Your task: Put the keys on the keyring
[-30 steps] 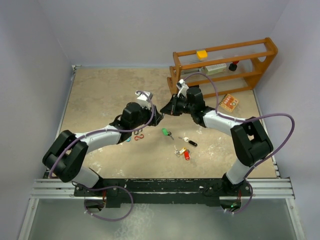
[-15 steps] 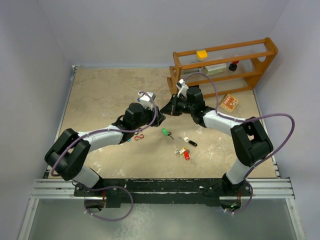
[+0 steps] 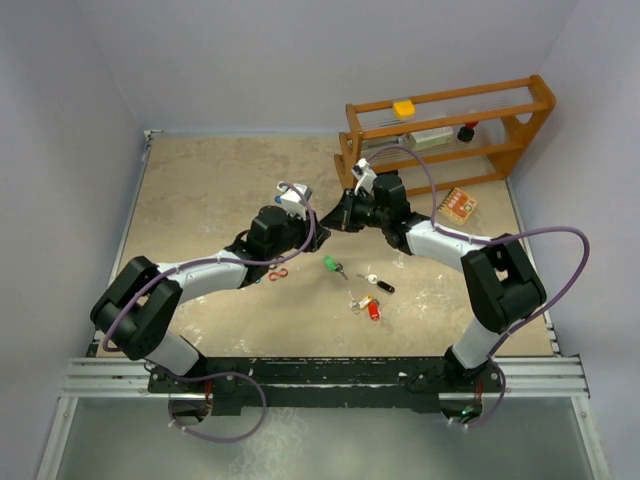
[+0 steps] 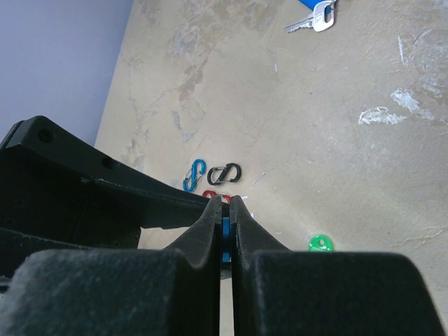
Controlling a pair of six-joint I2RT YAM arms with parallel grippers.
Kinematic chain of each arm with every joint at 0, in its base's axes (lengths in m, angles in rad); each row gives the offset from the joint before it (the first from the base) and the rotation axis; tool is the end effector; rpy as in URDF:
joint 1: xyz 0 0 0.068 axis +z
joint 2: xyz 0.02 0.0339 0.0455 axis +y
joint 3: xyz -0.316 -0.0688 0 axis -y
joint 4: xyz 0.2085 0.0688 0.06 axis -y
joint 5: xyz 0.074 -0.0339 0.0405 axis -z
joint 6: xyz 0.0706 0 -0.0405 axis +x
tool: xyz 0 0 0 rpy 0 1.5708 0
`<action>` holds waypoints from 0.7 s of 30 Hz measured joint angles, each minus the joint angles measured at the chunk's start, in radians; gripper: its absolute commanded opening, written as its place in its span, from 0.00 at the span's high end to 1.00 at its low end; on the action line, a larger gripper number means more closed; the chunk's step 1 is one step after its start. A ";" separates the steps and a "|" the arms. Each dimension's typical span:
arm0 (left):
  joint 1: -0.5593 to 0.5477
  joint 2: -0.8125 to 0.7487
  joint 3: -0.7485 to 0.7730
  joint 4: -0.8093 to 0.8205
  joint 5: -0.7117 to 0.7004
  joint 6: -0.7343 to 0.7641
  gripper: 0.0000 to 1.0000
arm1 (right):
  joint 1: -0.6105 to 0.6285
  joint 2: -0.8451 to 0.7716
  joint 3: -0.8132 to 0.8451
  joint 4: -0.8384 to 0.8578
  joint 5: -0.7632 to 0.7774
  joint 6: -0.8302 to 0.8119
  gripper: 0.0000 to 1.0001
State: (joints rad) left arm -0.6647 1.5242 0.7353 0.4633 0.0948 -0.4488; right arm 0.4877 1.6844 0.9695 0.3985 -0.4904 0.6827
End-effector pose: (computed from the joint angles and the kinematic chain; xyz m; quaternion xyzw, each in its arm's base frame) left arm 0.2568 -0.2097 0.2773 0.1149 0.8038 -0.3405 0.4742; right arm 0.3220 0.2084 0.2937 -0.0653 0.7956 0.4783 0.3660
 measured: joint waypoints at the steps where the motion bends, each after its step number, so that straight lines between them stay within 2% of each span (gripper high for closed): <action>1: 0.000 0.000 0.000 0.000 -0.001 0.000 0.75 | 0.000 0.000 0.000 0.000 0.000 0.000 1.00; 4: -0.003 0.000 0.000 0.001 -0.003 0.003 0.88 | 0.000 0.000 0.000 0.000 0.000 0.000 1.00; 9: -0.011 0.001 0.005 0.008 -0.004 0.016 0.94 | 0.000 0.000 0.000 -0.004 -0.001 0.001 1.00; 15: -0.011 0.001 0.005 0.008 -0.006 0.016 1.00 | -0.002 0.000 0.000 -0.003 -0.001 0.001 1.00; 21: -0.011 0.001 0.005 0.008 -0.007 0.016 1.00 | -0.002 0.000 0.000 -0.003 0.000 0.004 1.00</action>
State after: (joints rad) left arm -0.6758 1.5249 0.7406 0.4709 0.0875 -0.4324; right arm 0.4862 1.6844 0.9695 0.3950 -0.4908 0.6868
